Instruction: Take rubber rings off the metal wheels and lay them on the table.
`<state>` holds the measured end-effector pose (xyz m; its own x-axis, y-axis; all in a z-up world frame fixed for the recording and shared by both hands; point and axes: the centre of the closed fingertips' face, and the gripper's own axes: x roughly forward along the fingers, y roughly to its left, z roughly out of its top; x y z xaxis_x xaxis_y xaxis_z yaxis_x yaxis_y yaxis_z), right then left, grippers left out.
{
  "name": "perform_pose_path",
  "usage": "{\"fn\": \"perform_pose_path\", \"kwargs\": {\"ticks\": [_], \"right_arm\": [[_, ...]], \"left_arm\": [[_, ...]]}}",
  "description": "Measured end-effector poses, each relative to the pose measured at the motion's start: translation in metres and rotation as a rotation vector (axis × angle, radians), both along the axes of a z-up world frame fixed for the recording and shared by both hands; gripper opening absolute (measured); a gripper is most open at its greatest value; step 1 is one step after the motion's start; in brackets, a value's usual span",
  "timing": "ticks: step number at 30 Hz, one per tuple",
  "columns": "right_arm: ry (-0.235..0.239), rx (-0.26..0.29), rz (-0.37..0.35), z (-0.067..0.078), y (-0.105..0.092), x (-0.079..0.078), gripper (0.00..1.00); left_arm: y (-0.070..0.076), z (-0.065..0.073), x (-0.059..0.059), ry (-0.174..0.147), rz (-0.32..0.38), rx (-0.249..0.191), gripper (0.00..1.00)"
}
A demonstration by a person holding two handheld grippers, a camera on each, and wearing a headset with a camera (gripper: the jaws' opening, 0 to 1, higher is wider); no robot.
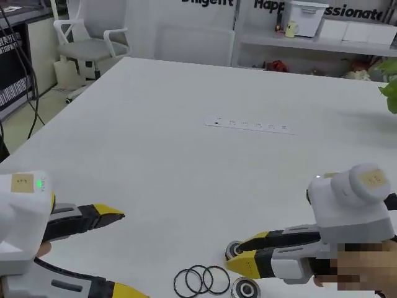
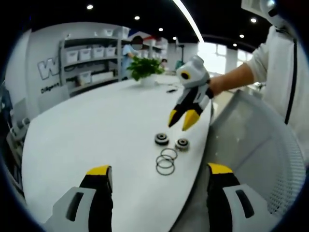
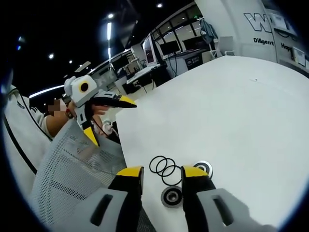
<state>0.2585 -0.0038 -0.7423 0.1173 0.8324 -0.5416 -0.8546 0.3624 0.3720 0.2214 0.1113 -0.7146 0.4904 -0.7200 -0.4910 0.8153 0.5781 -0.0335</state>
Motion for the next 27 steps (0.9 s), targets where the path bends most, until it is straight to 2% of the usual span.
{"fn": "perform_pose_path", "kwargs": {"ticks": [7, 14, 18, 24, 27], "right_arm": [[-0.018, 0.022, -0.028, 0.005, -0.011, 0.0, 0.3], [-0.025, 0.03, -0.049, 0.003, -0.019, -0.002, 0.31], [-0.019, 0.034, -0.059, 0.002, -0.023, -0.003, 0.32], [-0.035, 0.043, -0.077, 0.005, -0.028, 0.001, 0.32], [-0.038, 0.048, -0.097, 0.006, -0.032, 0.005, 0.33]], "left_arm": [[-0.007, 0.007, 0.001, -0.011, -0.021, 0.005, 0.81], [-0.015, 0.013, -0.001, -0.022, -0.05, 0.012, 0.81], [-0.019, 0.018, 0.0, -0.025, -0.059, 0.001, 0.81], [-0.026, 0.025, 0.002, -0.033, -0.077, -0.005, 0.79], [-0.027, 0.03, 0.004, -0.05, -0.086, -0.006, 0.79]]}}
